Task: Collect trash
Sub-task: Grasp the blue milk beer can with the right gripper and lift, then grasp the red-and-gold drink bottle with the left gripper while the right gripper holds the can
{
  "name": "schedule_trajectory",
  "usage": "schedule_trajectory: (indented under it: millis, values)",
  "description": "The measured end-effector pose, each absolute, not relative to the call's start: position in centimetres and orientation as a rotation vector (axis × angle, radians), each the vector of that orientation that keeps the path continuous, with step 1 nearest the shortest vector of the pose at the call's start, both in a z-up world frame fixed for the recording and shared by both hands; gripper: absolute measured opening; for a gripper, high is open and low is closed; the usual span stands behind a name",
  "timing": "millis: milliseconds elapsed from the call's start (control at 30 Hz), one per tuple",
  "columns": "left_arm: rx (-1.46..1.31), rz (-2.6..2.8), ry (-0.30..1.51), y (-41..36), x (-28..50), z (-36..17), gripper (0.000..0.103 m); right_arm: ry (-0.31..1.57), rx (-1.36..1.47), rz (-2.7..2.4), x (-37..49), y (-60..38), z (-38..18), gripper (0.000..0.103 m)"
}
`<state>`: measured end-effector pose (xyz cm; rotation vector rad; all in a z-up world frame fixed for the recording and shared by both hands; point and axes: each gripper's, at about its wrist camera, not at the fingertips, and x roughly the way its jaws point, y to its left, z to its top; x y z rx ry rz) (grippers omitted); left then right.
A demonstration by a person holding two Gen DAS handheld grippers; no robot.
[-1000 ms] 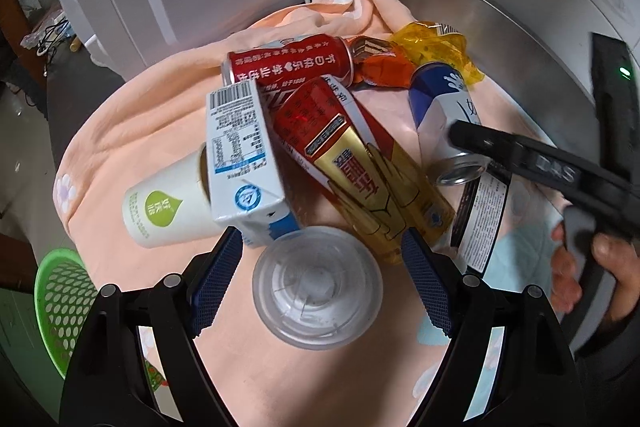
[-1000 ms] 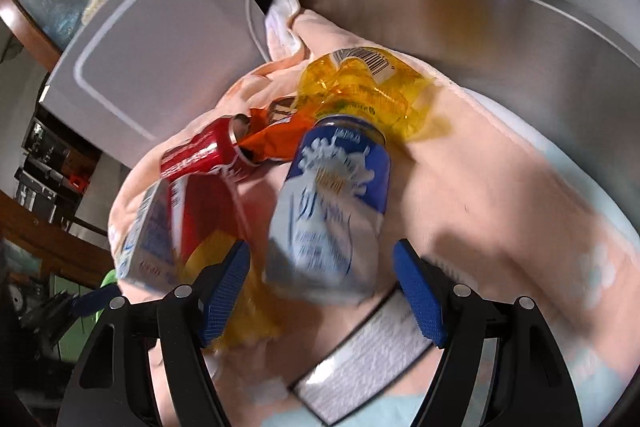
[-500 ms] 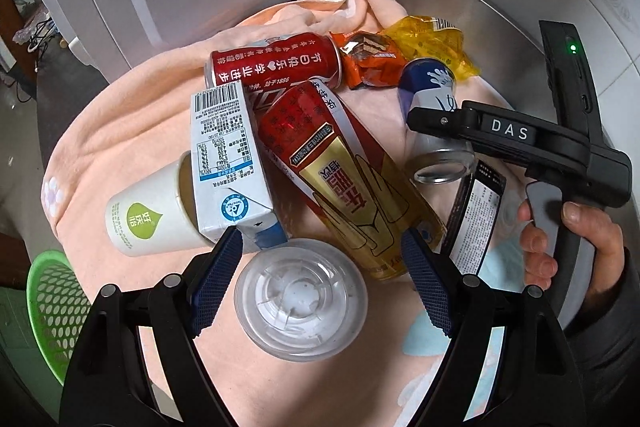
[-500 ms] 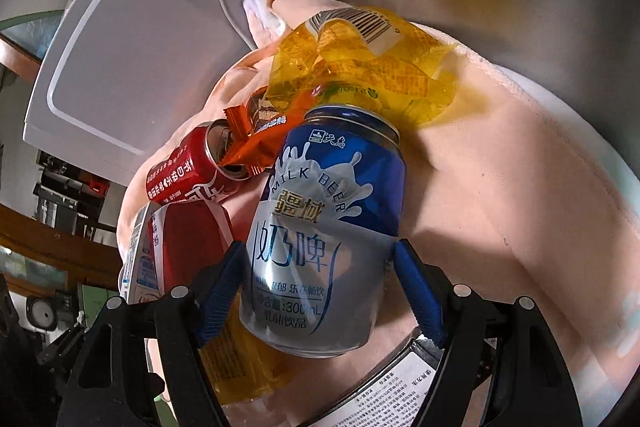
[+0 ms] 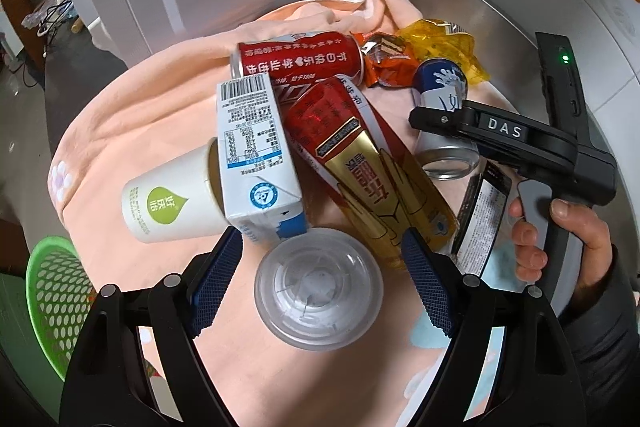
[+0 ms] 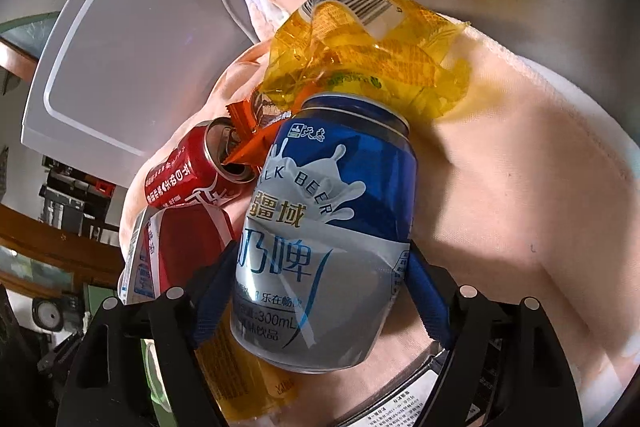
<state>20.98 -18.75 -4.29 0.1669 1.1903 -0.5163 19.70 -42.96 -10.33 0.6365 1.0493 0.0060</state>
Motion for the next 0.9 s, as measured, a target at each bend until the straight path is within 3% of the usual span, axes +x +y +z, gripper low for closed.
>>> schedule_trajectory:
  millis: [333,900]
  values:
    - [0.151,-0.532,1.192,-19.4,21.1,-3.7,0.081,0.997,0.591,-0.023,16.7,-43.3,-8.2,0.076]
    - [0.113,-0.526,1.244,-23.4,22.9,-4.1,0.081,0.932,0.487,-0.215,3.8,-43.8,-6.3,0.076]
